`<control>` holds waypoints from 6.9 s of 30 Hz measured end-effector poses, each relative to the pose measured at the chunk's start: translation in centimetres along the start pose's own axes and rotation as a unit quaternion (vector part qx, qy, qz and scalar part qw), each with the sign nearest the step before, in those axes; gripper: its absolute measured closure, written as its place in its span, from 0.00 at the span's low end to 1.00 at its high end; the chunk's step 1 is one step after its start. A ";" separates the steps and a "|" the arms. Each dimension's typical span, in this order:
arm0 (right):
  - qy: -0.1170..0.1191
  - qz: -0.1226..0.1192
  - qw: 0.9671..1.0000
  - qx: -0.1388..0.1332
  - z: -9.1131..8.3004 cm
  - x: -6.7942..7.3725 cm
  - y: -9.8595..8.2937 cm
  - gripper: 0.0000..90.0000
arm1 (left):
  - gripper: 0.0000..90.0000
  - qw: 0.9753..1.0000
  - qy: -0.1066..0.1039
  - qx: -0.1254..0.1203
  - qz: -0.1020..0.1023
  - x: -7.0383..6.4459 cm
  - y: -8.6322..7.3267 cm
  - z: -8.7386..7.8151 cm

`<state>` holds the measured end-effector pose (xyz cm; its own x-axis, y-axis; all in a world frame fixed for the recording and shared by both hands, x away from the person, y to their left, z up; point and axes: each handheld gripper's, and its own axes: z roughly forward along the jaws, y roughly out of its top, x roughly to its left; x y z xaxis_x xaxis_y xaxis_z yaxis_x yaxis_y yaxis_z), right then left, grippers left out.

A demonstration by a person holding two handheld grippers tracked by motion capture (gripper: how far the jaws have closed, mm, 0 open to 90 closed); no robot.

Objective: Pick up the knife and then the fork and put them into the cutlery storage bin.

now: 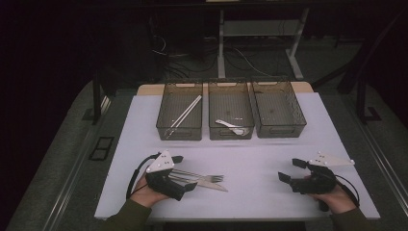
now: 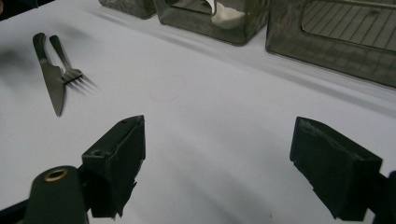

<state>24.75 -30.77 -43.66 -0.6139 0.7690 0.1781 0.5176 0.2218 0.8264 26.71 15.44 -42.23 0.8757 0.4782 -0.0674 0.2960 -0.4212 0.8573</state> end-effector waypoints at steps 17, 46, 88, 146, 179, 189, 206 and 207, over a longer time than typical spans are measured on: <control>0.003 -0.012 1.000 0.009 0.3 0.3 0.0 0.20 | 0.37 1.000 0.019 0.020 0.003 1.9 0.1 -2.1; 0.004 -0.014 1.000 0.011 0.4 0.3 0.0 0.20 | 0.99 0.988 0.011 0.156 -0.003 5.2 -2.4 -1.7; 0.004 -0.014 1.000 0.013 0.5 0.4 -0.1 0.20 | 0.79 0.988 -0.061 0.135 0.047 0.7 -1.7 -0.2; 0.004 -0.019 1.000 0.014 0.5 0.5 0.0 0.20 | 0.88 0.992 -0.099 0.072 0.038 0.4 -0.6 -0.9; 0.073 -0.020 0.997 -0.001 1.5 2.8 4.7 0.20 | 0.89 0.998 -0.059 -0.014 0.017 -0.4 6.2 2.2; 0.117 -0.010 0.993 -0.026 2.3 3.3 7.3 0.57 | 0.89 0.999 -0.033 -0.019 0.016 -1.4 8.2 4.2; 0.178 0.010 0.982 -0.068 5.0 6.0 11.8 0.75 | 0.89 0.999 -0.001 -0.040 0.026 -2.8 9.9 7.2; 0.180 0.010 0.981 -0.067 5.2 6.1 11.9 0.76 | 0.89 0.999 0.000 -0.042 0.026 -2.8 9.9 7.2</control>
<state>30.25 -20.33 -35.52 -0.7879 0.5054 0.3518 0.4635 0.1106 0.8792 29.91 4.34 -37.19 0.8888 0.4577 -0.0218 0.2174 -0.3795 0.8993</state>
